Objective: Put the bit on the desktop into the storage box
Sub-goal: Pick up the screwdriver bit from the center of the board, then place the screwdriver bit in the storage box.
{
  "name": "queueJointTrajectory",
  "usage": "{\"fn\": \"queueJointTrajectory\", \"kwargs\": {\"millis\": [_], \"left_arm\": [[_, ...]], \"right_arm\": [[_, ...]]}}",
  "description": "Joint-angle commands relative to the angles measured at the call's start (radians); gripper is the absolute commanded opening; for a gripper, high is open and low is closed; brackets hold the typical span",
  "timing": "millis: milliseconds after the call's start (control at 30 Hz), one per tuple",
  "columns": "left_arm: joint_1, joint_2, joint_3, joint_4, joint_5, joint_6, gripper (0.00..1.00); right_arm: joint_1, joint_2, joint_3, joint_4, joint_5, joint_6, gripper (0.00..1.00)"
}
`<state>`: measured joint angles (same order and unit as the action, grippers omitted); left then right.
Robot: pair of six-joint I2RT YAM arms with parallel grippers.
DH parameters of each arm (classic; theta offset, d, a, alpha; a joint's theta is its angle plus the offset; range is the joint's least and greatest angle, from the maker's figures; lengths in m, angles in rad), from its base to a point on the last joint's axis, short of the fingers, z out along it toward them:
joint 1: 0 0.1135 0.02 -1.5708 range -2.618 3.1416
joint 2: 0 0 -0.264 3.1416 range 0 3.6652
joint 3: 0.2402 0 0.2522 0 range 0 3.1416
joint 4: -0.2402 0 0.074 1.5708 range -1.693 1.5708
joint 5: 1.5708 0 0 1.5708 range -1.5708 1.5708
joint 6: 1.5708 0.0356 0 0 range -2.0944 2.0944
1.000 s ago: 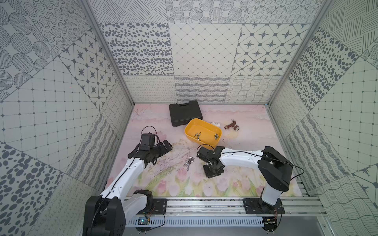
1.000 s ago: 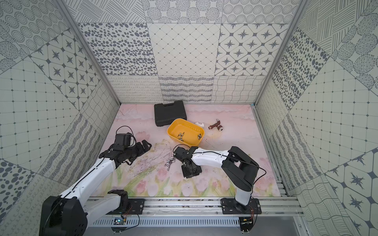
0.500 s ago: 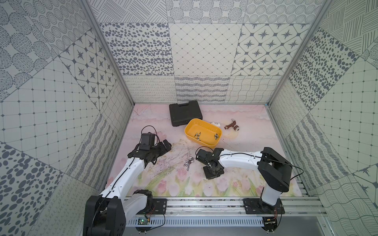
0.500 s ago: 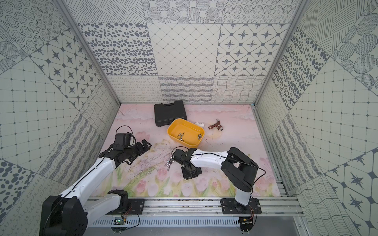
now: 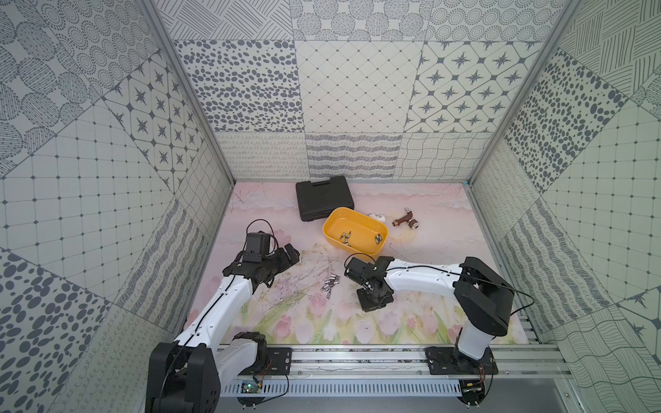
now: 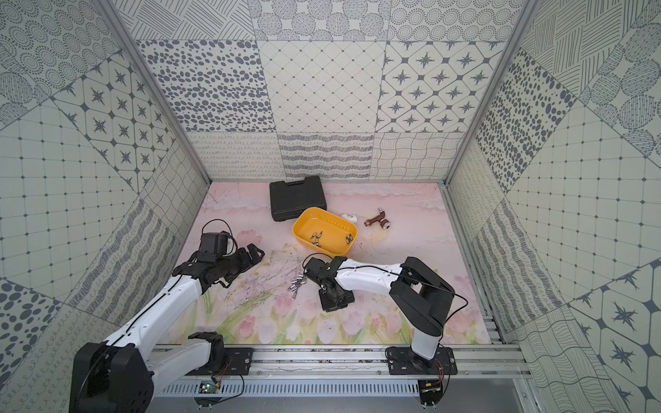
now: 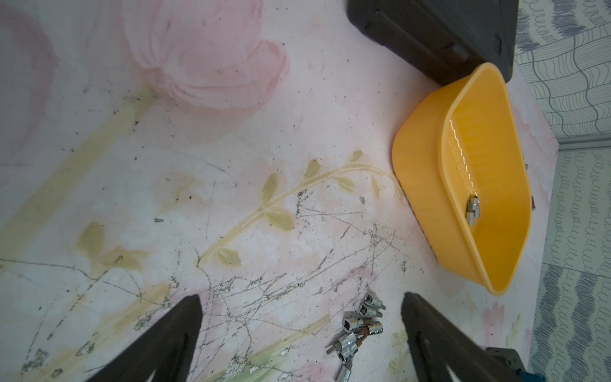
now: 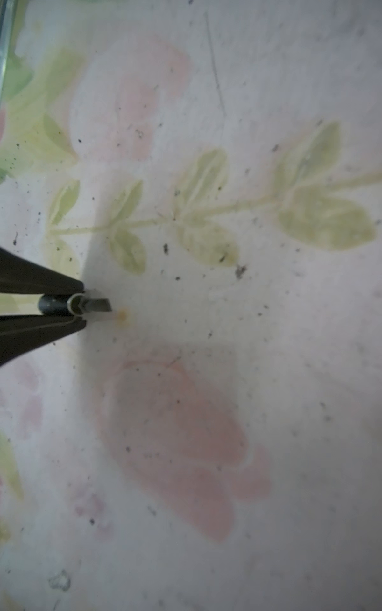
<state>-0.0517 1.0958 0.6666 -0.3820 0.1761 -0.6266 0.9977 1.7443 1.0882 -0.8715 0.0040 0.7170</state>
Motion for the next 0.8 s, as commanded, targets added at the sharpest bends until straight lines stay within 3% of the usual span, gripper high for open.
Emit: {"fn": "queueJointTrajectory", "kwargs": {"millis": [0, 400, 767], "left_arm": [[0.008, -0.007, 0.013, -0.017, 0.018, 0.031, 0.99], [0.009, -0.004, 0.007, -0.018, 0.044, 0.029, 0.99], [0.008, 0.017, 0.002, -0.012, 0.072, 0.034, 0.99]], "right_arm": [[-0.041, -0.071, 0.055, -0.013, 0.002, -0.045, 0.13], [-0.215, -0.103, 0.276, -0.051, 0.056, -0.237, 0.14], [-0.326, 0.044, 0.521, -0.050, 0.110, -0.357, 0.14]]}}
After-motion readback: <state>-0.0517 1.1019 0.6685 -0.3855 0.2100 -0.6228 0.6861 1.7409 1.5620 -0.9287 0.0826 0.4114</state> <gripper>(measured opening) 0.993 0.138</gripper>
